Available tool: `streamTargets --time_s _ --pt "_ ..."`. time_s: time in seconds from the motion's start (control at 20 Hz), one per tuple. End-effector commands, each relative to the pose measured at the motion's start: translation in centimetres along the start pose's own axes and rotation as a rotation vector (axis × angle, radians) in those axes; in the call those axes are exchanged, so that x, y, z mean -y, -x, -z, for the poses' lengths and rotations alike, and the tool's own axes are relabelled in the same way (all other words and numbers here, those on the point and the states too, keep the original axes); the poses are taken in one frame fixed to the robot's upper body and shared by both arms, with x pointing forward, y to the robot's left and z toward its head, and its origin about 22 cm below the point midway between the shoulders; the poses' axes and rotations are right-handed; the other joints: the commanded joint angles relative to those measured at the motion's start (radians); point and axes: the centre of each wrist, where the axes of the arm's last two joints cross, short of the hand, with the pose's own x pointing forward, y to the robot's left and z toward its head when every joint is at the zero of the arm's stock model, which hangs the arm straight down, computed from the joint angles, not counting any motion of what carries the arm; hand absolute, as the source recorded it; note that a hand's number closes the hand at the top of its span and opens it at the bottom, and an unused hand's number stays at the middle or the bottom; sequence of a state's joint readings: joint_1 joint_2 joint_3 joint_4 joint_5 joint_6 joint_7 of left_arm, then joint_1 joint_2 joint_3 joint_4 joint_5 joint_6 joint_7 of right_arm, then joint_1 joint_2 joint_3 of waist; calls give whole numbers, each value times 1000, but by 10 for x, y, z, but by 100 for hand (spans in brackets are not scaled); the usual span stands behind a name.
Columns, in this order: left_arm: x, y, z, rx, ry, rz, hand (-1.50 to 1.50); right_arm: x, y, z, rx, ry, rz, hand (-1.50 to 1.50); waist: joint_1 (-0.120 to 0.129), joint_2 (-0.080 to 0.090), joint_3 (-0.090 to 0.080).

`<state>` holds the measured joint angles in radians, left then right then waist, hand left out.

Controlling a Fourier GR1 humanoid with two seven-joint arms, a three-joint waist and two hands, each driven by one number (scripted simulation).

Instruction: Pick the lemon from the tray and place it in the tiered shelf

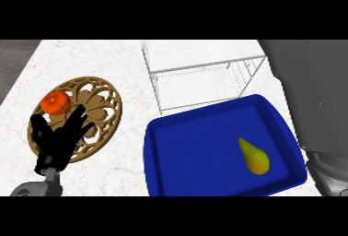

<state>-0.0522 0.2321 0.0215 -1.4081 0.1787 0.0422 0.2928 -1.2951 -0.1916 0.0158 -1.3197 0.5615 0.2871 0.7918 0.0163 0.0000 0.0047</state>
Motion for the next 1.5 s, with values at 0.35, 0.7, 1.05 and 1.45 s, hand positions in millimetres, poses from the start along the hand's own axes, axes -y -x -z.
streamTargets --time_s 0.35,0.7,1.05,1.45 --pt "6 20 12 -41 9 -13 0 -17 27 43 -7 2 -34 150 -4 6 -6" --pt "2 28 14 -41 3 -7 0 -53 39 56 28 37 -23 150 -4 8 -6" --pt "-7 16 9 -36 -15 6 0 -47 40 71 68 5 -23 150 3 7 -6" --pt "-1 10 -4 -45 1 -5 0 -37 49 71 -24 76 112 150 5 3 -5"
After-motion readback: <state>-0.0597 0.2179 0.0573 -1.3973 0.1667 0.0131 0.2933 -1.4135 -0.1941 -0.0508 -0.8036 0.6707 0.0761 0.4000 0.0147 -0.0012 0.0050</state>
